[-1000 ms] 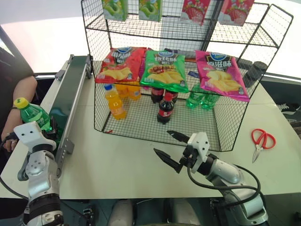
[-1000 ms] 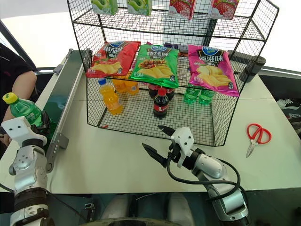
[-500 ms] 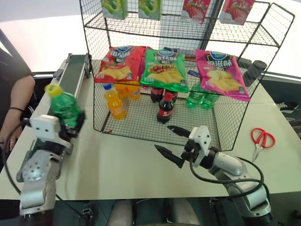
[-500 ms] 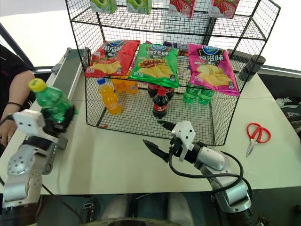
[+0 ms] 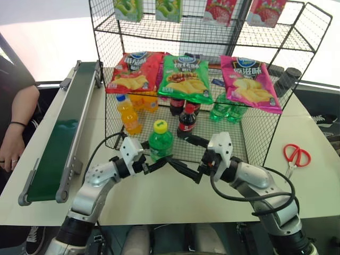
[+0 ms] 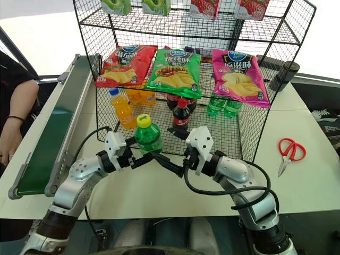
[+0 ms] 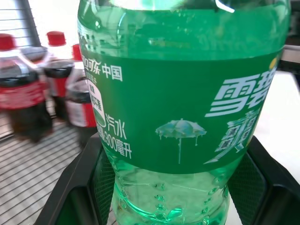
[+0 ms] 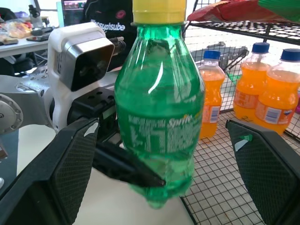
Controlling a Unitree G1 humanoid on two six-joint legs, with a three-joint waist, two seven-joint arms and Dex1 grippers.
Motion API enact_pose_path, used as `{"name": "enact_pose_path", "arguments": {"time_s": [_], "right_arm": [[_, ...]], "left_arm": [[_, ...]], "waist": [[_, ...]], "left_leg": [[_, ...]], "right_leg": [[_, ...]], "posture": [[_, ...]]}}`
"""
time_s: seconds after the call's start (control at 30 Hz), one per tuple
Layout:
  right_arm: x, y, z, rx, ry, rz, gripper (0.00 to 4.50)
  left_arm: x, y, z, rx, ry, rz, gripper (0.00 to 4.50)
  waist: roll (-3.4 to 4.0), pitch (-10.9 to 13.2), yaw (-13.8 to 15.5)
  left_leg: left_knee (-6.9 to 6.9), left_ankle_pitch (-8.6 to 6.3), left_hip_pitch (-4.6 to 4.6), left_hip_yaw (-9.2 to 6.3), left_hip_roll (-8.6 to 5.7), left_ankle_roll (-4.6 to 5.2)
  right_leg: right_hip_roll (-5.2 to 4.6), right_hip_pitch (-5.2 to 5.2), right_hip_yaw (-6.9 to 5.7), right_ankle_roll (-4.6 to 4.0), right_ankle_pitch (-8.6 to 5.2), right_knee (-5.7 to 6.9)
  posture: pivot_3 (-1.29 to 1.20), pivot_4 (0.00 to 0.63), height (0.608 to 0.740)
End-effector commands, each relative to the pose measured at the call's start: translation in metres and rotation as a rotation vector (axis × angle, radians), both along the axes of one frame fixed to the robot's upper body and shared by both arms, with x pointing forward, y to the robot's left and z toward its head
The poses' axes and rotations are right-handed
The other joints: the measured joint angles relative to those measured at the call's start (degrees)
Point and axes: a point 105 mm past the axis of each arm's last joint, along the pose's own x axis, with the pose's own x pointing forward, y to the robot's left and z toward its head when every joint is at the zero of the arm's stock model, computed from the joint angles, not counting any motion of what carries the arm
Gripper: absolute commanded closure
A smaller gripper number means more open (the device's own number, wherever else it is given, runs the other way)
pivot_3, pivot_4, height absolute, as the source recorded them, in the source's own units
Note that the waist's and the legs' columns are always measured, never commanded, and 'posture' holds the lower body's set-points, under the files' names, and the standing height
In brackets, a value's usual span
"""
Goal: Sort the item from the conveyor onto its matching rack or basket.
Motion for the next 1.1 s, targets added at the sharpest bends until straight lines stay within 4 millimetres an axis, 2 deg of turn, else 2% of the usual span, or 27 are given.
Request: {"name": "enact_pose_path", "arguments": {"time_s": [0.03,0.3,0.4,0.47,0.57,0.6,0.67,0.8,0.93,1.1], "right_arm": [[-0.003,0.003,0.015,0.034,-0.043,0.004,0.00],[0.002,-0.002,0.009,0.031,-0.017,-0.022,0.00],[0.003,-0.002,0.008,0.042,-0.006,-0.020,0.76],[0.002,-0.002,0.008,0.046,-0.004,-0.018,1.53],[0.002,-0.002,0.009,0.056,-0.014,-0.036,1.53],[0.003,-0.003,0.009,0.059,-0.018,-0.045,1.53],[0.006,-0.005,0.010,0.071,-0.028,-0.076,1.53],[0.018,-0.024,0.012,0.074,-0.073,-0.204,1.53],[0.030,-0.054,0.008,0.048,-0.118,-0.401,1.53],[0.047,-0.091,-0.013,-0.009,-0.120,-0.678,1.53]], "left_arm": [[-0.001,-0.018,0.017,-0.027,-0.088,-0.114,1.78],[-0.001,-0.030,0.019,-0.021,-0.117,-0.192,1.78],[-0.001,-0.030,0.018,-0.016,-0.124,-0.200,1.78],[-0.001,-0.030,0.018,-0.014,-0.128,-0.198,1.78],[-0.001,-0.031,0.017,-0.022,-0.100,-0.206,1.78],[-0.002,-0.031,0.016,-0.025,-0.085,-0.208,0.71],[-0.003,-0.029,0.010,-0.013,-0.037,-0.211,0.04],[0.006,-0.012,0.002,-0.043,0.061,-0.098,0.04],[0.011,0.007,0.000,-0.051,0.057,0.024,0.04],[0.009,0.011,0.015,-0.079,0.010,0.080,0.04]], "waist": [[0.00,0.0,0.1],[0.00,0.0,0.0],[0.00,0.0,0.1],[0.01,0.0,0.1],[0.00,0.0,0.1],[0.00,0.0,0.1],[0.00,0.0,0.1],[0.01,0.0,0.1],[0.01,0.0,0.1],[0.01,0.0,0.2]], "left_leg": [[0.03,0.00,0.00,-0.01,0.03,0.00],[0.11,0.00,0.00,-0.08,0.06,0.01],[0.11,0.00,0.01,-0.12,0.13,0.01],[0.11,0.00,0.02,-0.13,0.16,0.01],[0.11,0.00,0.02,-0.12,0.18,0.01],[0.11,0.00,0.02,-0.12,0.18,0.01],[0.12,0.00,0.02,-0.13,0.19,0.01],[0.12,0.00,0.02,-0.13,0.19,0.01],[0.12,0.00,0.02,-0.13,0.23,0.01],[0.12,0.00,0.02,-0.12,0.23,0.00]], "right_leg": [[0.12,0.01,0.02,0.01,0.00,0.00],[0.39,0.05,0.03,0.07,0.04,0.00],[0.47,0.04,0.03,0.08,0.04,0.03],[0.48,0.05,0.03,0.08,0.04,0.04],[0.48,0.05,0.03,0.08,0.04,0.04],[0.48,0.05,0.03,0.08,0.04,0.04],[0.48,0.05,0.03,0.08,0.04,0.04],[0.48,0.06,0.04,0.08,0.04,0.05],[0.47,0.05,0.04,0.09,0.04,0.05],[0.44,0.06,0.05,0.08,0.04,0.05]], "posture": [[0.00,0.150,0.740],[0.00,0.150,0.740],[0.00,0.150,0.740],[0.00,0.150,0.740],[0.00,0.150,0.740],[0.00,0.150,0.740],[0.00,0.150,0.740],[0.00,0.150,0.740],[0.00,0.150,0.740],[0.00,0.150,0.740]]}}
